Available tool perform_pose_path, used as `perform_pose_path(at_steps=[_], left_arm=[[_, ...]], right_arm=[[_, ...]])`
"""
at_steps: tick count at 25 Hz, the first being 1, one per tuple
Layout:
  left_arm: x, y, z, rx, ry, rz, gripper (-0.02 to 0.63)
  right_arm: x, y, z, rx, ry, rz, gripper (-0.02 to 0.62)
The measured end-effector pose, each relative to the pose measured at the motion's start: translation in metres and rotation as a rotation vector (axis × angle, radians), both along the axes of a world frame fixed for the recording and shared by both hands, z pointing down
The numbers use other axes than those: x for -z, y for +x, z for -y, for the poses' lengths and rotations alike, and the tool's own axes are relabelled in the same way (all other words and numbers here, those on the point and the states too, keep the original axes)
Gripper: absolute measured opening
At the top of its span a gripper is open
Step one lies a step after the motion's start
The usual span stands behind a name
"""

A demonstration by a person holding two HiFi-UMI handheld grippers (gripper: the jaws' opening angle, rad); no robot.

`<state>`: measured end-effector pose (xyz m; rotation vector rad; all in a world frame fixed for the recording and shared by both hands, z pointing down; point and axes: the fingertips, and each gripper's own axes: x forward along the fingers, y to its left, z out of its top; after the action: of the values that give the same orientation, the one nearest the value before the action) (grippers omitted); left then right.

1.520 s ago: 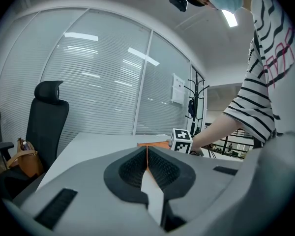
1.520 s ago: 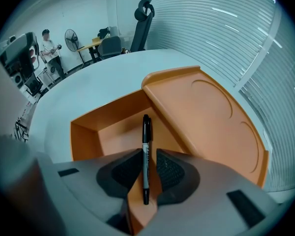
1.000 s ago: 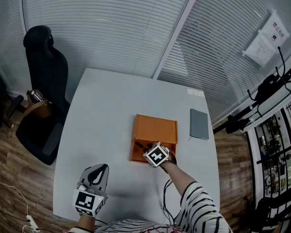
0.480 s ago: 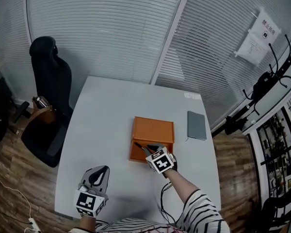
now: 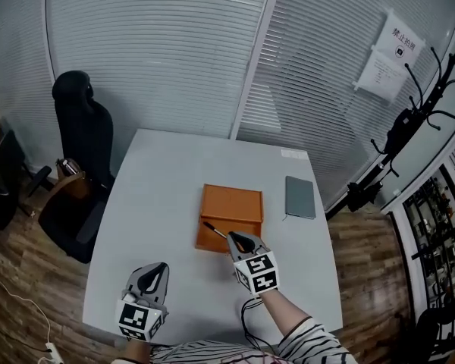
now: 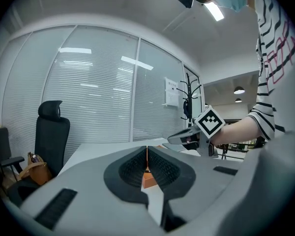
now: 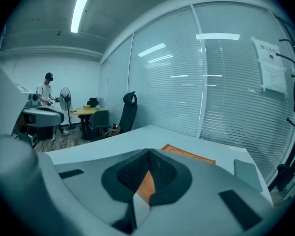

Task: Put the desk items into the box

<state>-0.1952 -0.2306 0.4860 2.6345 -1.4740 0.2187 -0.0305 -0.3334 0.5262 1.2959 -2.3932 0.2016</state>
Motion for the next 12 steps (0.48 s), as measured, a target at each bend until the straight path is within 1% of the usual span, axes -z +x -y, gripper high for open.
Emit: perform_pose_path(at_steps=[4,9,12], left_arm=[[0.003,0.014,-0.014,0.016,0.004,-0.002,0.026],[0.008,0.035,-0.034,0.032,0.012,-0.001,0.026],[0.009,0.046,-0.048,0.045,0.015,0.008,0.026]], right_arm=[[0.025,0.013,-0.029,0.007,0.051,0.077,0.026],[0.047,0.029,-0.068,0.052,0.086,0.125,0.026],[0.054,0.04,-0.09,0.061,0.101,0.15,0.026]])
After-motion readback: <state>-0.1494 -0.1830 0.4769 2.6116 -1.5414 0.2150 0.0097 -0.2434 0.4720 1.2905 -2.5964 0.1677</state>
